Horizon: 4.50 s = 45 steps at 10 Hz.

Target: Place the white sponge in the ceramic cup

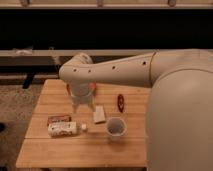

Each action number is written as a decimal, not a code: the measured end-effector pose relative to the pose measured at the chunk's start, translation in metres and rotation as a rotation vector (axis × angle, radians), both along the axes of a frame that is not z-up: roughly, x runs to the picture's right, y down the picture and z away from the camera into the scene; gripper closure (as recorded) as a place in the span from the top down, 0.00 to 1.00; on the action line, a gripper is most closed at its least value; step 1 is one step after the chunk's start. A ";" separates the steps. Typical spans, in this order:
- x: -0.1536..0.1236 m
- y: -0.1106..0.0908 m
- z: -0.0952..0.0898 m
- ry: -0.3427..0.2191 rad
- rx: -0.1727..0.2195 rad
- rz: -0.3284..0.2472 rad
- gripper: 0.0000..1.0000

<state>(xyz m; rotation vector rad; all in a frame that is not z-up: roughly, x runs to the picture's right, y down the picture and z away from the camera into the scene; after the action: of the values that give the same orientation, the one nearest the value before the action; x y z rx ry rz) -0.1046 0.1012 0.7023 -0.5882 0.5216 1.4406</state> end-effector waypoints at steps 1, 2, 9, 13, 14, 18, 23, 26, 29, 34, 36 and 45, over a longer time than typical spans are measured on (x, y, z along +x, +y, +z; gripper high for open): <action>0.000 0.000 0.000 0.000 0.000 0.000 0.65; 0.000 0.000 0.000 0.000 0.000 0.000 0.65; 0.001 0.001 0.001 0.001 -0.002 0.000 0.65; 0.001 0.001 0.001 0.001 -0.002 0.000 0.65; 0.001 0.001 0.001 0.001 -0.002 0.000 0.65; 0.001 0.001 0.001 0.001 -0.002 0.000 0.65; 0.002 -0.002 0.019 -0.019 -0.006 -0.012 0.65; 0.017 -0.003 0.077 -0.062 -0.022 -0.047 0.65; 0.040 -0.006 0.116 -0.072 -0.050 -0.079 0.65; 0.045 0.013 0.142 -0.064 -0.062 -0.115 0.65; 0.048 0.016 0.152 -0.049 -0.061 -0.120 0.65; 0.061 0.027 0.193 -0.004 -0.161 -0.139 0.65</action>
<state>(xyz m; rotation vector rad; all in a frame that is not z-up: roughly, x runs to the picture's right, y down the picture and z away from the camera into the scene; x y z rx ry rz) -0.0437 0.1286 0.8956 -0.6697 0.6670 1.2725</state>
